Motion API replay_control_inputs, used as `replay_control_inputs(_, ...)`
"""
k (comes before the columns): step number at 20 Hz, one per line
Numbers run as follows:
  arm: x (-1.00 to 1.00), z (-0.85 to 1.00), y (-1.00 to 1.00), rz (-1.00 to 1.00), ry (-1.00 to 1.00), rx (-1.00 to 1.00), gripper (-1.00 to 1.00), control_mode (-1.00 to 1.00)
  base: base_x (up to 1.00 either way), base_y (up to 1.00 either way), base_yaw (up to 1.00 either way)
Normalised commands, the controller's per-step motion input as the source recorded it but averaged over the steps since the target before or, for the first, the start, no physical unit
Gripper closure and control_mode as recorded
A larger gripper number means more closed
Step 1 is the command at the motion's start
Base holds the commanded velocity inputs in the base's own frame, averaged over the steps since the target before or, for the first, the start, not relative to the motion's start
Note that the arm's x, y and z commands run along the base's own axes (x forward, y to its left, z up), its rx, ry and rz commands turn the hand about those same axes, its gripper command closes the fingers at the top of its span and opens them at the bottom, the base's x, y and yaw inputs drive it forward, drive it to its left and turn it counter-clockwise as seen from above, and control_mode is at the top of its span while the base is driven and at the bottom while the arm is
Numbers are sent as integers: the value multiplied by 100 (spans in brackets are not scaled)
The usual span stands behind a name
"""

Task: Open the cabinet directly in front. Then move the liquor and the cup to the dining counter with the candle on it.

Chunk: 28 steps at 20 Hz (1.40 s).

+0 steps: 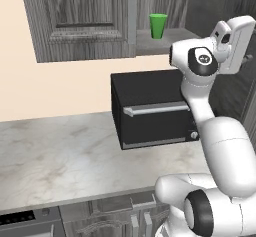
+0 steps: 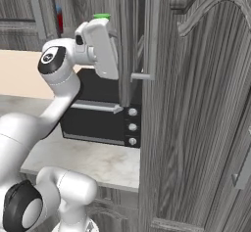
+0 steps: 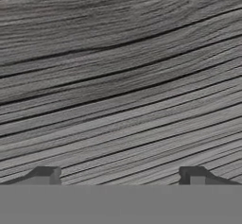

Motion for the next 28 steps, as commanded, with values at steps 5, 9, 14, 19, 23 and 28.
replay_control_inputs(5,-14,0,-1,0,0,2,-100,-100,0,0,0)
replay_control_inputs(9,-35,0,19,0,-4,1,-100,-100,0,0,0)
replay_control_inputs(14,-39,-6,63,0,-9,7,-100,-100,0,0,0)
replay_control_inputs(19,-22,-16,99,0,-18,13,-100,-100,0,0,0)
replay_control_inputs(23,-28,-14,100,0,-34,22,-100,-100,0,0,0)
replay_control_inputs(28,-5,-11,95,5,-36,32,-100,-100,0,0,0)
